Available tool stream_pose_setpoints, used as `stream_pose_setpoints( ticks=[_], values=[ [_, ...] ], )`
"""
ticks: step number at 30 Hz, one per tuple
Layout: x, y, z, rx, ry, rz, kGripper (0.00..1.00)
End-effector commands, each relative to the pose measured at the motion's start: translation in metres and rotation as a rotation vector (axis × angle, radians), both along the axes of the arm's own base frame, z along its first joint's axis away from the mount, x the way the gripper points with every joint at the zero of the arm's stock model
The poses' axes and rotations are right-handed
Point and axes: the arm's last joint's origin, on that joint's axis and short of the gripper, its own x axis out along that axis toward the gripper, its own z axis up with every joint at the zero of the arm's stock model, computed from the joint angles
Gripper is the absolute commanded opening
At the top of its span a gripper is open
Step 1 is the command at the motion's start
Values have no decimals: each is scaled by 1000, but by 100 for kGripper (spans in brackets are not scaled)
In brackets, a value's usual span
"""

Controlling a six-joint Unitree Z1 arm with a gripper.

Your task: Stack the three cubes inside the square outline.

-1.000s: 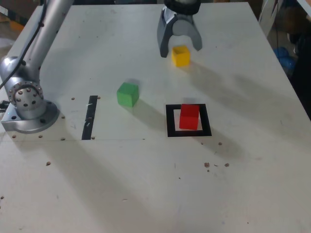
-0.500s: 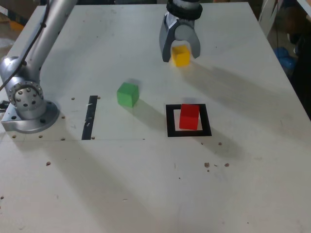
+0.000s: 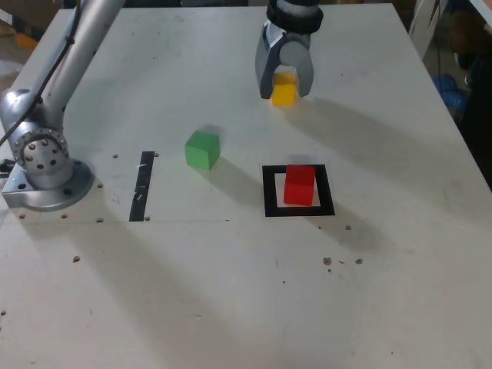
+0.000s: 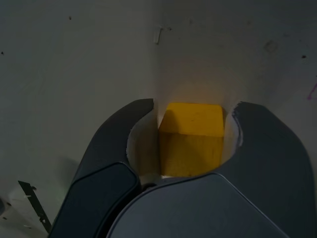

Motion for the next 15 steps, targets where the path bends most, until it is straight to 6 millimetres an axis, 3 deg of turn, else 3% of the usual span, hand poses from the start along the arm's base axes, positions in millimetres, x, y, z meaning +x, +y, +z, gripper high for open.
stream_pose_setpoints(
  ticks=[1,8,11,15],
  values=[
    [2,-1,-4,-6,6,-6,29],
    [5,-17,20,2,-16,-92,25],
    [4,-43,43,9,-23,-163,25],
    [1,-99,77,25,-35,-277,25]
  ],
)
